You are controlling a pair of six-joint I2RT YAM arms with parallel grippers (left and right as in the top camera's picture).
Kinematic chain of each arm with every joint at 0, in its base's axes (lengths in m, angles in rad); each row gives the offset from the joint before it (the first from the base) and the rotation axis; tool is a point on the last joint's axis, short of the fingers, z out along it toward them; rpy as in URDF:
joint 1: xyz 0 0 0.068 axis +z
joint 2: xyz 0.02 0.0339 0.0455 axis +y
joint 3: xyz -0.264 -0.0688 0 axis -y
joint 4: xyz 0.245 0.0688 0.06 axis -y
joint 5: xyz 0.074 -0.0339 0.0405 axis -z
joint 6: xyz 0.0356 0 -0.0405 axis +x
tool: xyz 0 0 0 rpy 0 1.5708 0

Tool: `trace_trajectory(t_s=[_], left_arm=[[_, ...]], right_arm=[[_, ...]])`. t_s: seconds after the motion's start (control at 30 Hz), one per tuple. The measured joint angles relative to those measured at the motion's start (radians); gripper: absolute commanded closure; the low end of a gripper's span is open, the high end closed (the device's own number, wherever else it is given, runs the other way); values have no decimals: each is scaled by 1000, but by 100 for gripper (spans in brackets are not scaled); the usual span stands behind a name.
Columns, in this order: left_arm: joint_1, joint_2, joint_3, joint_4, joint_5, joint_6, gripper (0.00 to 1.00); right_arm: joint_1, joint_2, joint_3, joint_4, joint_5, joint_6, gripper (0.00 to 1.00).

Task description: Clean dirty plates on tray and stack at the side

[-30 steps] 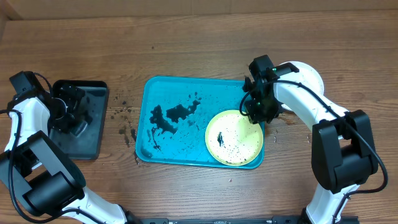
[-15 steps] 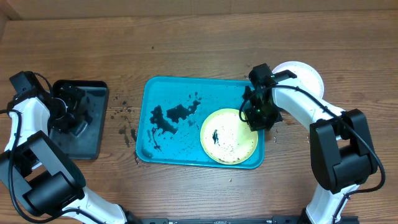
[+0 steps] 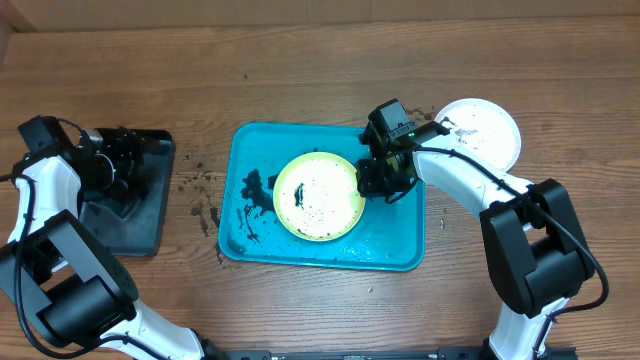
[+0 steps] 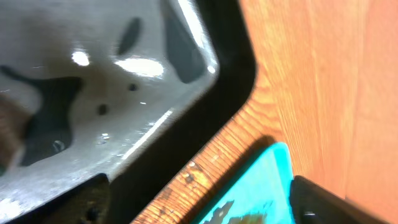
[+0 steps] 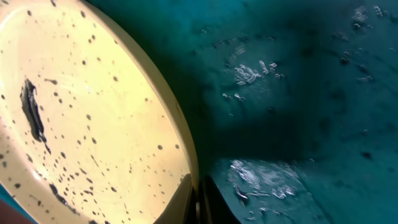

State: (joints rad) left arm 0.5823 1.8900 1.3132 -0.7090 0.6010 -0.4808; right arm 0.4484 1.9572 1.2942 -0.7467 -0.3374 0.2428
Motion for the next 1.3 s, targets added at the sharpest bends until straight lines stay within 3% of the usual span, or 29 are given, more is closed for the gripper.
trace_trajectory(t_s=[0.03,0.07,0.1,0.27,0.47,0.57,0.73,0.9,1.07,1.17,1.3], left_arm=[[0,0,0,0,11,19,13],[0,0,0,0,17,33,2],[0,0,0,0,14,41,0],[0,0,0,-21,-177,11,0],[0,0,0,-49,-535,-109,0],[0,0,0,-39,-649,-139,0],[0,0,0,-27,-706,-147,5],[0,0,0,24,-623,-74,9],[-3,0,0,64,-609,44,6],[-4,0,0,50,-610,172,16],[-5,0,0,17,-651,283,18]], right_arm=[[0,0,0,15,-14,4,96],[0,0,0,22,-19,8,96],[0,0,0,28,-23,11,96],[0,0,0,28,36,97,96],[0,0,0,29,116,176,96],[0,0,0,29,127,187,96],[0,0,0,29,133,195,96],[0,0,0,28,135,198,96],[0,0,0,28,135,198,96],[0,0,0,29,135,198,96],[0,0,0,42,135,198,96]])
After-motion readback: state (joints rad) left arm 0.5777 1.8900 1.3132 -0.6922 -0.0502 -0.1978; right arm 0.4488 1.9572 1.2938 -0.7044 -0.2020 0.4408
